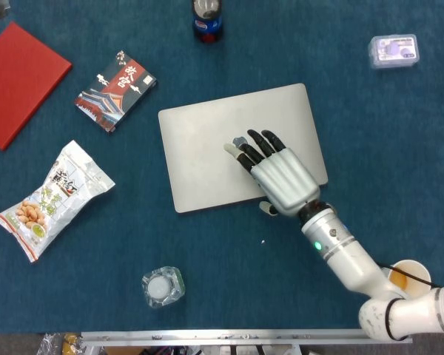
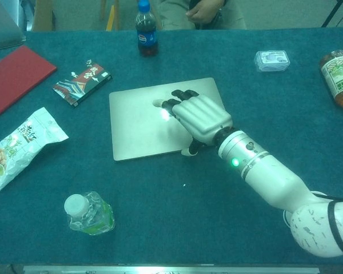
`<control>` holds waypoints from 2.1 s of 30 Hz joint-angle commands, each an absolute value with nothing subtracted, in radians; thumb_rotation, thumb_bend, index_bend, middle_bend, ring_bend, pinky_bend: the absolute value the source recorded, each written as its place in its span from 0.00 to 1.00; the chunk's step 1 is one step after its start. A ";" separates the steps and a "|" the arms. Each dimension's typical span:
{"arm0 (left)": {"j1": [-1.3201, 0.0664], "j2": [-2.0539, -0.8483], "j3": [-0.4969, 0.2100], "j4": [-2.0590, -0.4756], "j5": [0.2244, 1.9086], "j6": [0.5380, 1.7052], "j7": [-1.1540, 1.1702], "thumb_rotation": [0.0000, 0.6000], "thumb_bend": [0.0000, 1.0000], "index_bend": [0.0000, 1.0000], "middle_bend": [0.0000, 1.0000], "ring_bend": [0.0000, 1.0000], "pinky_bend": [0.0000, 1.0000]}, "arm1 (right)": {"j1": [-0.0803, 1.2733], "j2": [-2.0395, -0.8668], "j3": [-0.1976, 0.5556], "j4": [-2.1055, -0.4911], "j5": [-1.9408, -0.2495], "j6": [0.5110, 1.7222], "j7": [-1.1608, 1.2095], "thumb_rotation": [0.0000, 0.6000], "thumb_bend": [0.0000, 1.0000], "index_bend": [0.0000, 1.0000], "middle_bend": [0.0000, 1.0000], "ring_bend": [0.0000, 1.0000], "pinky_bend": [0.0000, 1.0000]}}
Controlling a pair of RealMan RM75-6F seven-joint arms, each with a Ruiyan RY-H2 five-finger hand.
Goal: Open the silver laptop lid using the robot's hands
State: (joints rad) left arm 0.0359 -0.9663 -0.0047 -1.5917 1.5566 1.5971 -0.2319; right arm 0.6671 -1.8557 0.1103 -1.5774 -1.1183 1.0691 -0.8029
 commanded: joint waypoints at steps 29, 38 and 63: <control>0.021 -0.975 -0.008 -1.552 1.556 1.581 -0.267 1.00 0.42 0.22 0.17 0.09 0.07 | 0.730 -1.969 0.131 -1.434 -1.059 1.049 -0.843 1.00 0.00 0.12 0.22 0.04 0.11; 0.015 -0.976 -0.008 -1.555 1.557 1.576 -0.260 1.00 0.42 0.22 0.17 0.09 0.07 | 0.738 -1.970 0.131 -1.423 -1.048 1.042 -0.843 1.00 0.00 0.12 0.22 0.04 0.11; 0.017 -0.985 -0.007 -1.536 1.553 1.582 -0.278 1.00 0.42 0.22 0.17 0.09 0.07 | 0.757 -1.979 0.143 -1.404 -1.044 1.053 -0.849 1.00 0.10 0.12 0.21 0.04 0.11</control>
State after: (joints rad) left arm 0.0169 -0.9844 -0.0075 -1.5362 1.5536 1.5820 -0.2783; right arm 0.7571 -1.9792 0.1432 -1.4044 -1.0444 1.0535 -0.8485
